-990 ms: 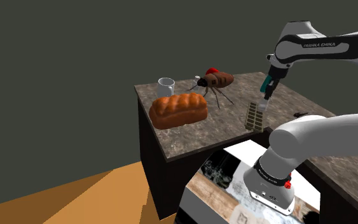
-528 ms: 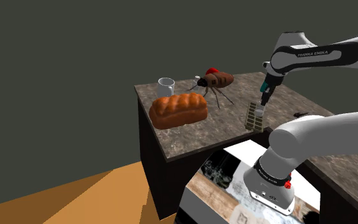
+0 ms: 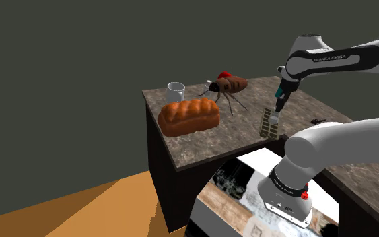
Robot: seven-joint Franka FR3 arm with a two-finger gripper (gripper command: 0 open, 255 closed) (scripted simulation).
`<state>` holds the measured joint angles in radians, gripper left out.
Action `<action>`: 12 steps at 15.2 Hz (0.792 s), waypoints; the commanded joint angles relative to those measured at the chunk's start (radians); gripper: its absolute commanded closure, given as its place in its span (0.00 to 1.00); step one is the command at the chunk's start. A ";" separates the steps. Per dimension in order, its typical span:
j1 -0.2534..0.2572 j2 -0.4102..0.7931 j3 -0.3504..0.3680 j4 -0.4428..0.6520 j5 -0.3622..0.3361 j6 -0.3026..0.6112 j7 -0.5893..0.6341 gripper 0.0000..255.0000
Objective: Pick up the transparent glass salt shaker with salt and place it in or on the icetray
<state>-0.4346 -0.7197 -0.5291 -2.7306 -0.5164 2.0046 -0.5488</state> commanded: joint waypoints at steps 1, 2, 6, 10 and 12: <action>0.000 0.001 -0.001 -0.006 0.000 -0.002 0.001 0.00; 0.000 0.002 -0.001 -0.006 0.000 -0.001 0.001 0.00; 0.000 0.003 -0.001 -0.003 0.000 -0.002 0.000 0.00; 0.018 -0.042 0.056 0.092 0.053 -0.143 -0.009 0.00; 0.018 -0.042 0.056 0.091 0.053 -0.143 -0.009 0.00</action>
<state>-0.4172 -0.7579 -0.4764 -2.6436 -0.4665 1.8706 -0.5570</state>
